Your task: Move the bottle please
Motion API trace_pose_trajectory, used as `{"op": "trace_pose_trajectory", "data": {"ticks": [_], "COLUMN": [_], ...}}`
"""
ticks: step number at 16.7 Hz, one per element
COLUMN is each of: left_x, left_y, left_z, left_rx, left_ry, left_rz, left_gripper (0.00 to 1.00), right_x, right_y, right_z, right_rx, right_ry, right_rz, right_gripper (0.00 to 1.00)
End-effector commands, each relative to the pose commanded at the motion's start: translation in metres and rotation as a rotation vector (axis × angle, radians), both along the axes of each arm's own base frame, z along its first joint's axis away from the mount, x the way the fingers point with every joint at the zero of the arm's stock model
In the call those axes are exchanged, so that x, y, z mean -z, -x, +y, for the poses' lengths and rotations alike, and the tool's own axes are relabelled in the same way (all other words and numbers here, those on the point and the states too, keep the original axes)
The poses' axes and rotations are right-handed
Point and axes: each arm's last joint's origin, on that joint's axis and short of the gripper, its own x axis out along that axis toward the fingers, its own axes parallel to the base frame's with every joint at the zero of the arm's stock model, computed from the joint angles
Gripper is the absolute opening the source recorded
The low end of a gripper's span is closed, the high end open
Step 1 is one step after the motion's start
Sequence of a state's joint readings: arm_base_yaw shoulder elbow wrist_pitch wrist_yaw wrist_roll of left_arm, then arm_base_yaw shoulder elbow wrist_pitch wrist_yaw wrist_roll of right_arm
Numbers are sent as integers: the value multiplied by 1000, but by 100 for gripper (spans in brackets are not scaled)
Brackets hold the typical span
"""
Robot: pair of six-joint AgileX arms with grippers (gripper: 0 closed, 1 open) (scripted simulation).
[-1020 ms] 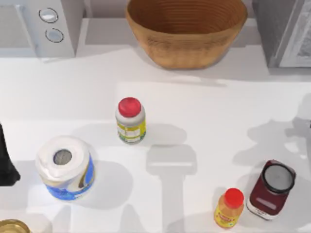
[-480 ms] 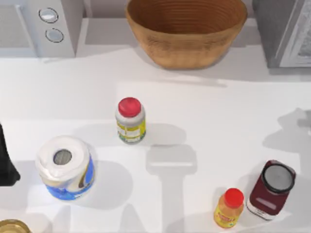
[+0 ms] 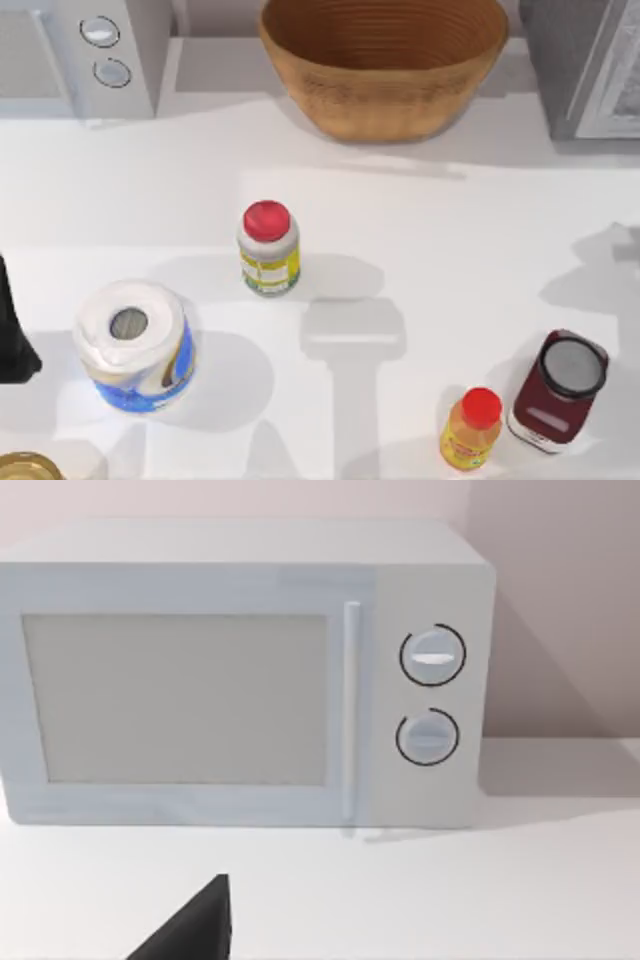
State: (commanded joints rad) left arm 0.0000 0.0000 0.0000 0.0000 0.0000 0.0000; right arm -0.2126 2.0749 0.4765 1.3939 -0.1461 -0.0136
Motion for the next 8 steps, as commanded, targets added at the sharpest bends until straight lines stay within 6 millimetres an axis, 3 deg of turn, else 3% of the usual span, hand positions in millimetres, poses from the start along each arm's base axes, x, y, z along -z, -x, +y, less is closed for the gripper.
{"op": "trace_pose_trajectory", "data": {"ticks": [8], "left_x": [0], "left_y": [0], "left_z": [0], "left_rx": [0], "left_ry": [0], "left_rz": [0], "left_gripper": [100], "right_x": [0], "right_y": [0], "right_z": [0], "right_rx": [0], "right_ry": [0], "right_rz": [0], "right_gripper": [98]}}
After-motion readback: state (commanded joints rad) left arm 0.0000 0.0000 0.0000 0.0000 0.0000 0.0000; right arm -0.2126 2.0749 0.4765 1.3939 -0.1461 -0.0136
